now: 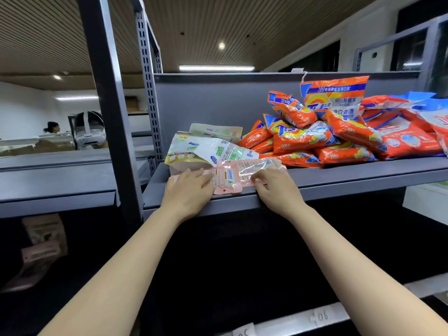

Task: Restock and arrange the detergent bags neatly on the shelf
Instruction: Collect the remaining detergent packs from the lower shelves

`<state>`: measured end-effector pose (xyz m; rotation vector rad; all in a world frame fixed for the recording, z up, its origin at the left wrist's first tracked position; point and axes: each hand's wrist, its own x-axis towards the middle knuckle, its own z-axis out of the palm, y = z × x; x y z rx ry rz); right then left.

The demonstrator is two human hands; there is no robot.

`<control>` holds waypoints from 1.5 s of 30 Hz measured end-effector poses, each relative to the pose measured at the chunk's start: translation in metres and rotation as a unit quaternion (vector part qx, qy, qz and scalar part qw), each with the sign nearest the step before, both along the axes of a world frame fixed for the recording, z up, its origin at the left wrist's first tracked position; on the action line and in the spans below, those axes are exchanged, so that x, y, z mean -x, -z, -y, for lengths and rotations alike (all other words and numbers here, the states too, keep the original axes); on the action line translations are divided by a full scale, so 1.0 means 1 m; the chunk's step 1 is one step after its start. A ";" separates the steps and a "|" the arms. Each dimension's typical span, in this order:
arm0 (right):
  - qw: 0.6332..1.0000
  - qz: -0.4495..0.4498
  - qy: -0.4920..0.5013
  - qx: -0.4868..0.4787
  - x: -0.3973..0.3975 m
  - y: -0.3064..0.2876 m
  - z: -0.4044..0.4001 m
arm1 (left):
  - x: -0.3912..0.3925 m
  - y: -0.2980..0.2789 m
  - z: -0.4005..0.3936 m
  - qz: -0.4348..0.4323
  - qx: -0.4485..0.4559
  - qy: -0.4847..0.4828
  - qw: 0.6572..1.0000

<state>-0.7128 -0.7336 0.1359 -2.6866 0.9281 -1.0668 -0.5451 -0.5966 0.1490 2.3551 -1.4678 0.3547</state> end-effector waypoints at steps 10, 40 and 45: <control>0.997 0.032 -0.034 -0.056 0.002 0.003 -0.034 | 0.016 0.009 -0.029 0.001 0.078 -0.015 0.997; 0.986 0.031 -0.159 -0.031 -0.105 0.081 -0.272 | -0.081 0.099 -0.279 -0.039 0.206 -0.056 0.976; 0.983 -0.002 -0.170 -0.064 -0.162 0.104 -0.322 | -0.133 0.119 -0.345 -0.059 0.158 -0.102 0.980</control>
